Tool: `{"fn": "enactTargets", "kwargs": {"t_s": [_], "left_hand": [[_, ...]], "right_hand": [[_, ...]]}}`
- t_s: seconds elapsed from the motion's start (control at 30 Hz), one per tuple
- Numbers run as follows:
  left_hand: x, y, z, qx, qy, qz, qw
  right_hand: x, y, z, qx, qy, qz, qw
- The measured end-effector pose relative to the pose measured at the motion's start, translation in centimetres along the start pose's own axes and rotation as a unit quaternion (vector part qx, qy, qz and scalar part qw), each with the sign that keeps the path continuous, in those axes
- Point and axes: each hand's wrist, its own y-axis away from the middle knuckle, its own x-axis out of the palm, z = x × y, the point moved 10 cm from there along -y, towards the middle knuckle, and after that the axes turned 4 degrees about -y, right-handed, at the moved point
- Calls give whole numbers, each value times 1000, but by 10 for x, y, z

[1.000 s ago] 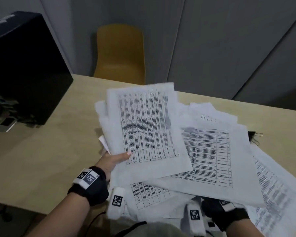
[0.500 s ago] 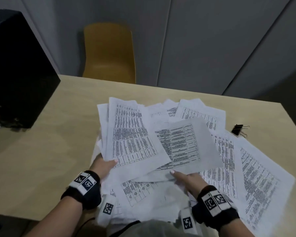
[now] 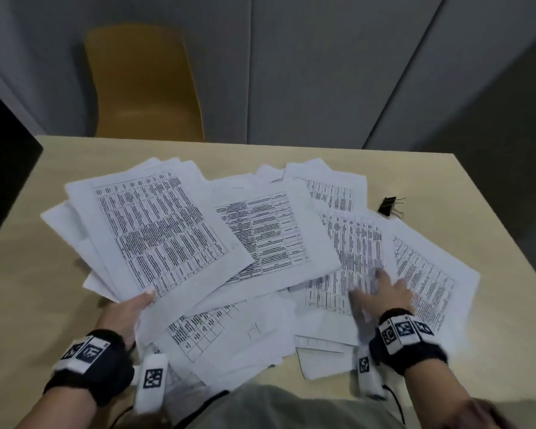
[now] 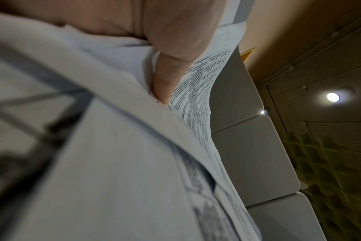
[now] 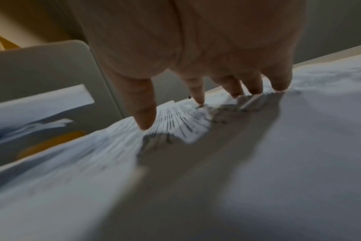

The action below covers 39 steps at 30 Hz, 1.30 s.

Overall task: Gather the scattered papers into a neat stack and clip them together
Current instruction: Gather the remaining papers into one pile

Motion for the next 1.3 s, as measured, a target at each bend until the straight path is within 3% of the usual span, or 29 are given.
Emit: {"fn": "enactTargets", "kwargs": {"t_s": [0.13, 0.23, 0.3, 0.37, 0.43, 0.5, 0.67, 0.8, 0.97, 1.17, 1.3], "left_hand": [[5, 5, 2, -19, 16, 3, 1000], [6, 9, 4, -27, 19, 3, 999], [5, 12, 1, -18, 16, -3, 1000], [6, 17, -1, -14, 16, 2, 1000], [5, 17, -3, -8, 10, -1, 1000], [4, 15, -2, -6, 17, -1, 1000], [2, 10, 3, -21, 10, -6, 1000], [-6, -14, 17, -9, 39, -9, 999], [-3, -12, 16, -27, 44, 4, 999], [3, -5, 11, -35, 37, 8, 999], [3, -6, 12, -37, 47, 13, 998]], "right_hand": [[33, 22, 29, -78, 90, 42, 992], [36, 26, 40, -111, 55, 45, 991], [10, 16, 28, -67, -31, -23, 997], [-19, 6, -8, 43, -113, -91, 988], [-30, -2, -41, 131, -145, -96, 976], [-29, -7, -56, 155, -139, -71, 976], [-16, 0, -26, 57, -80, -42, 994], [-11, 4, -13, 14, -206, -47, 977], [-15, 10, -11, 17, -285, -89, 954], [7, 39, 29, -29, -204, 15, 978], [16, 49, 31, -42, -203, -2, 978]]}}
